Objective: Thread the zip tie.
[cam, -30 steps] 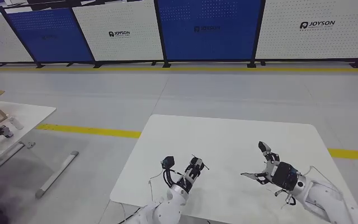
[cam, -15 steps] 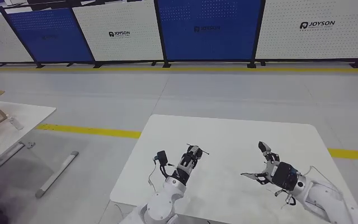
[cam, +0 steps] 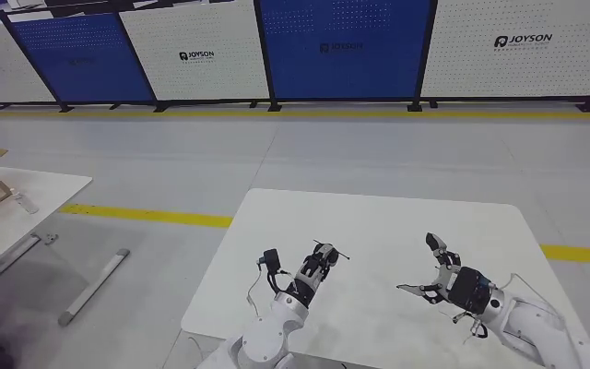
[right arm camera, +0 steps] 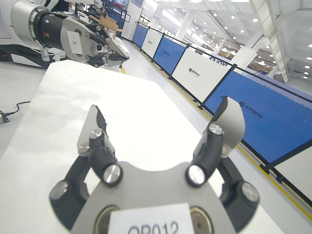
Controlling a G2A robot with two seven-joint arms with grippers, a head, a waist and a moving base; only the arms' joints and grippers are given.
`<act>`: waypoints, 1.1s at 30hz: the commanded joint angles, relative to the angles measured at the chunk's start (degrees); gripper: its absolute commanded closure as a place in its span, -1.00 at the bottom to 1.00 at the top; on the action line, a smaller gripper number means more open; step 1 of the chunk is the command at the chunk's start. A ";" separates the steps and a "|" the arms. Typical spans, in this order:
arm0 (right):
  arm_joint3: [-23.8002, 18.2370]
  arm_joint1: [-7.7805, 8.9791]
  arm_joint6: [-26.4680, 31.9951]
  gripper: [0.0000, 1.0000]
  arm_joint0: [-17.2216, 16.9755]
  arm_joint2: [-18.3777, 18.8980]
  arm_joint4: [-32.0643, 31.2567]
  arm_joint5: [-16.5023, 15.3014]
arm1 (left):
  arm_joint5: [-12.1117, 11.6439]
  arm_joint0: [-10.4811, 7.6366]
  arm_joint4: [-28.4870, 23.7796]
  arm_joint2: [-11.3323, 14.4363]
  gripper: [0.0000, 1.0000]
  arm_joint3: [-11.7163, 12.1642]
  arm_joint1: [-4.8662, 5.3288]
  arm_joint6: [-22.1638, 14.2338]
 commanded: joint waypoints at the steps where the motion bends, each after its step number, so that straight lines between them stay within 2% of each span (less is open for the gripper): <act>1: 0.00 0.00 0.00 -1.00 0.00 0.00 0.00 0.00 | -2.44 0.30 -0.50 -0.20 1.00 -0.84 -0.20 1.12; 6: 0.00 0.00 0.00 -1.00 0.00 0.00 0.00 0.00 | -8.60 1.88 -2.99 -1.95 1.00 -4.67 -0.43 2.01; 12: 0.00 0.00 0.00 -1.00 0.00 0.00 0.00 0.00 | -12.57 5.03 -3.04 -4.71 1.00 -10.29 -0.25 1.06; 14: 0.00 0.00 0.00 -1.00 0.00 0.00 0.00 0.00 | -13.23 6.14 -3.20 -5.32 1.00 -11.46 -0.20 0.34; 16: 0.00 0.00 0.00 -1.00 0.00 0.00 0.00 0.00 | -13.05 6.64 -2.96 -5.50 1.00 -11.64 -0.20 -0.20; 24: 0.00 0.00 0.00 -1.00 0.00 0.00 0.00 0.00 | -12.92 6.56 -2.66 -5.57 1.00 -11.48 -0.20 -0.20; 29: 0.00 0.00 0.00 -1.00 0.00 0.00 0.00 0.00 | -7.61 5.62 4.34 -5.28 1.00 -8.37 -0.26 0.11; 33: 0.00 0.00 0.00 -1.00 0.00 0.00 0.00 0.00 | -5.90 5.15 8.24 -4.99 1.00 -5.20 -0.34 0.08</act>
